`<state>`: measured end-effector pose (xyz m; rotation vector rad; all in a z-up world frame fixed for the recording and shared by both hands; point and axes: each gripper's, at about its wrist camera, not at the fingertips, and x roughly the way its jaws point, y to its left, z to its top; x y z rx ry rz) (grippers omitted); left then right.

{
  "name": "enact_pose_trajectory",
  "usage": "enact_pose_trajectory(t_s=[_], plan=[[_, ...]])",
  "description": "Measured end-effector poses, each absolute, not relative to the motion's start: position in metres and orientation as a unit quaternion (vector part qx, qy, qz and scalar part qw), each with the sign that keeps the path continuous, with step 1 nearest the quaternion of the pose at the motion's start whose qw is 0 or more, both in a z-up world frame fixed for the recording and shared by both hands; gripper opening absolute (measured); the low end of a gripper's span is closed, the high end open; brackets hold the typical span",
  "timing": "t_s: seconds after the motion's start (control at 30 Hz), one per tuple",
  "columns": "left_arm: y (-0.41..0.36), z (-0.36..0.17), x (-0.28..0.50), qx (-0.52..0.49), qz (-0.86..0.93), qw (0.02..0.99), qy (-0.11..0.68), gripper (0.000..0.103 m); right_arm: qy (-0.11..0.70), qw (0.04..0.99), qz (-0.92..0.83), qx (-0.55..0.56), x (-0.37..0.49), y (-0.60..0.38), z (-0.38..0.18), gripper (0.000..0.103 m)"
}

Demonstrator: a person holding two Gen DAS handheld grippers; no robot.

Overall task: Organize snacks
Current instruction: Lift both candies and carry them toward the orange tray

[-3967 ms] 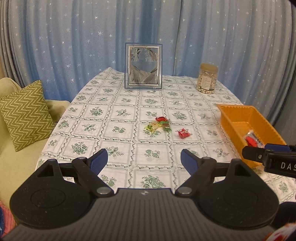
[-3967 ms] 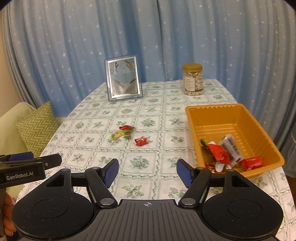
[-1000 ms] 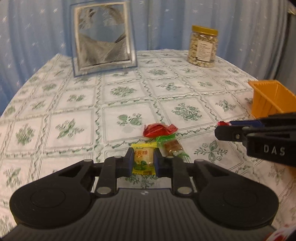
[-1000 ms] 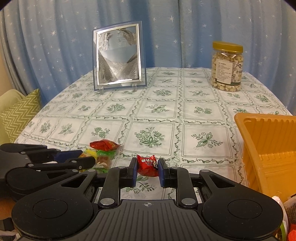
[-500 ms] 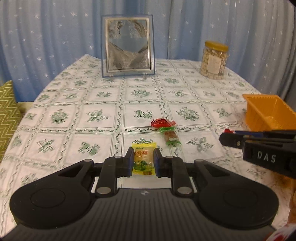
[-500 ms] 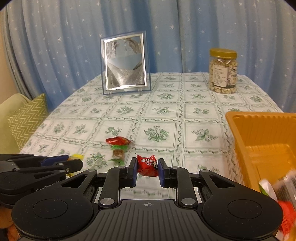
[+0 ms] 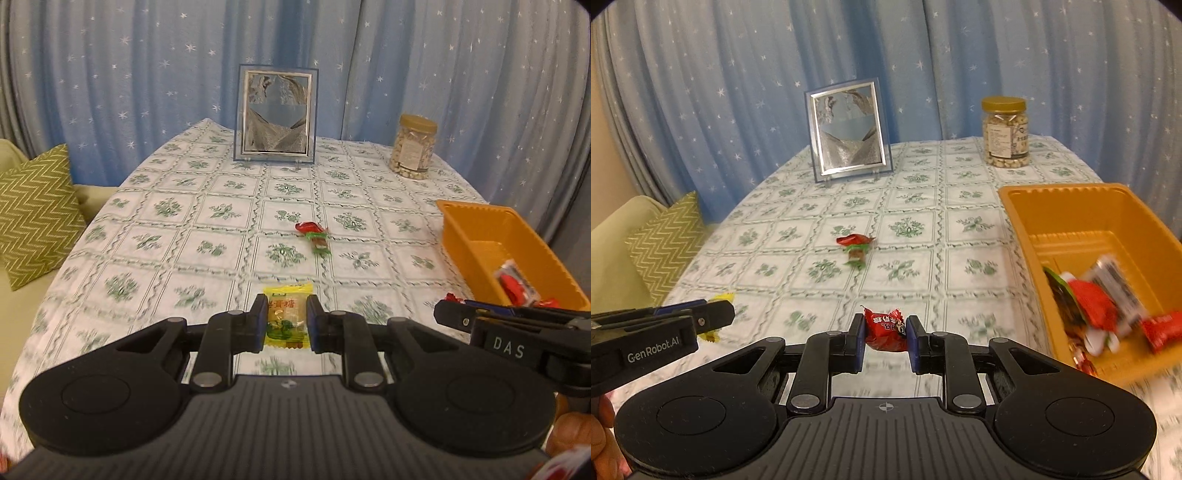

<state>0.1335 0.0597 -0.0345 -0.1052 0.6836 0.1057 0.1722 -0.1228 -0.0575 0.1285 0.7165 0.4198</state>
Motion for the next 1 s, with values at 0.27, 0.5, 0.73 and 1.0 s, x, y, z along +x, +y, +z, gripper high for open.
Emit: enact_pose_trajectory(t_s=[0.27, 0.5, 0.73, 1.0], plan=[[0.049, -0.015, 0.085, -0.065, 0.058, 0.940, 0.331, 0.019, 0.341, 0.914, 0.211, 0.059, 0.122, -0.135, -0.036, 0.023], [0.041, 0.000, 0.058, -0.066, 0.051, 0.943, 0.321, 0.019, 0.334, 0.919, 0.204, 0.046, 0.093, -0.145, -0.028, 0.023], [0.028, 0.006, 0.045, -0.064, 0.036, 0.946, 0.316, 0.019, 0.333, 0.924, 0.187, 0.039, 0.076, -0.158, -0.023, 0.023], [0.011, 0.010, 0.042, -0.057, 0.017, 0.948, 0.313, 0.019, 0.329, 0.929, 0.167, 0.042, 0.069, -0.175, -0.018, 0.023]])
